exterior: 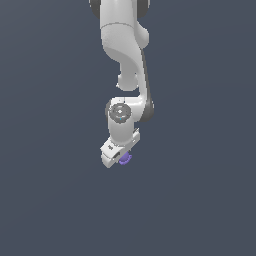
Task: Pick up the object and move it to a goal position.
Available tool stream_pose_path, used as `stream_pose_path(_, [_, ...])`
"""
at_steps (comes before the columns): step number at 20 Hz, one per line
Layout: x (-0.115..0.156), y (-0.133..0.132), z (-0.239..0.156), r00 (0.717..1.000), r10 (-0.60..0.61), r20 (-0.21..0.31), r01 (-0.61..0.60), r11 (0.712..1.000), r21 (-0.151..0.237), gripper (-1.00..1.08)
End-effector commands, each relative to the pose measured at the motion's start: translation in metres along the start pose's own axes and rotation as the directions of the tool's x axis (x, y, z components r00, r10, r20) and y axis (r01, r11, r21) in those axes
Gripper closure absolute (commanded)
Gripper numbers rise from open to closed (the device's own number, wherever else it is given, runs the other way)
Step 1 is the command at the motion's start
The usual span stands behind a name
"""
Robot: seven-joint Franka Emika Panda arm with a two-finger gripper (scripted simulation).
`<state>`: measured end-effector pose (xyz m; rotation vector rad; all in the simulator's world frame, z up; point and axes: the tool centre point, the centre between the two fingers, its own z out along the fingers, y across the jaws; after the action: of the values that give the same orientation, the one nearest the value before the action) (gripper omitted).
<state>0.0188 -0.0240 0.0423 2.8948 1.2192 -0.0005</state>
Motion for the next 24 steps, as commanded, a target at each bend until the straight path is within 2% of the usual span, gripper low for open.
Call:
stream_pose_path(1, [0.010, -0.003, -0.003, 1.000, -0.001, -0.001, 0.001, 1.000, 0.000, 1.08])
stream_pose_path(6, [0.039, -0.011, -0.011, 1.000, -0.001, -0.001, 0.001, 1.000, 0.000, 1.08])
stream_pose_path(17, [0.127, -0.033, -0.036, 1.000, -0.001, -0.001, 0.001, 1.000, 0.000, 1.08])
stream_pose_path(24, [0.173, -0.043, -0.048, 1.000, -0.001, -0.001, 0.001, 1.000, 0.000, 1.08])
